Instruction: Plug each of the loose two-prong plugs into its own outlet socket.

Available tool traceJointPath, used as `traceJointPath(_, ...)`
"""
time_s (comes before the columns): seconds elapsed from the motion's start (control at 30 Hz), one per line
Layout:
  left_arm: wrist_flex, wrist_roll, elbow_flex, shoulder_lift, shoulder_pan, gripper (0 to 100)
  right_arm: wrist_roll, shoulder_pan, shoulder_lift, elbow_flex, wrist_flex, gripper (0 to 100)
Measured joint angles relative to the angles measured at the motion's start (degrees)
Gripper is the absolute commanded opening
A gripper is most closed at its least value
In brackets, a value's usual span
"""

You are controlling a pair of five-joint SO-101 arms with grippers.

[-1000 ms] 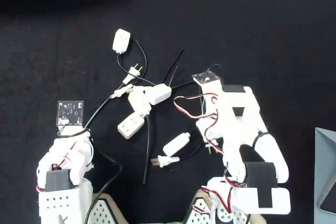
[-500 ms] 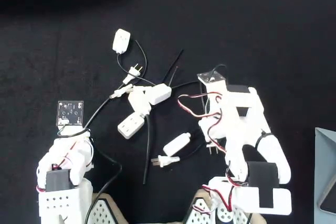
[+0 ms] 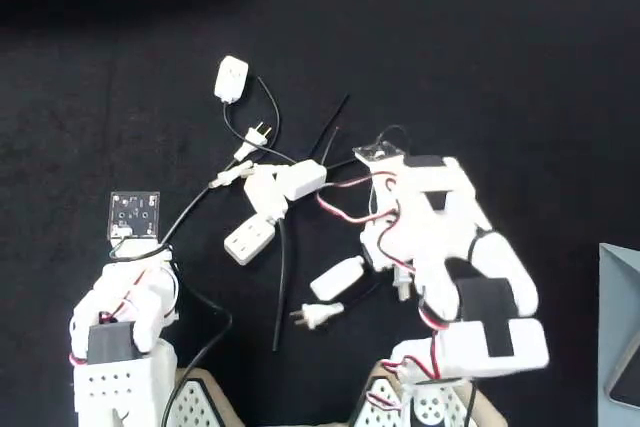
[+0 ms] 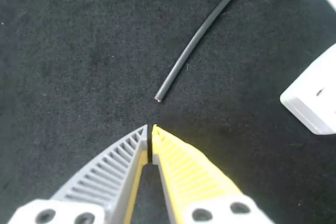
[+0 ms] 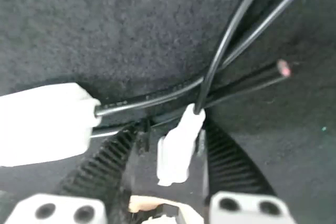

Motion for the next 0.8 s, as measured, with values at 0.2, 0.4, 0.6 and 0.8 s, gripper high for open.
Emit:
traceJointPath(0.2, 0.0, 0.0, 0.0, 0.0, 0.0, 3, 1.3, 0.7, 2.8, -4.8, 4.5, 2.8)
traceJointPath(0.4, 0.0, 0.0, 0.0, 0.0, 0.0, 3, 1.5, 0.5, 3.1, -7.0, 9.7, 9.3)
traceJointPath(0.6, 0.0, 0.0, 0.0, 0.0, 0.0, 3, 1.5, 0.4, 3.1, -8.1, 13.4, 9.0)
traceJointPath(0.8, 0.0, 0.0, 0.0, 0.0, 0.0, 3, 1.5, 0.4, 3.1, -8.1, 13.5, 9.2)
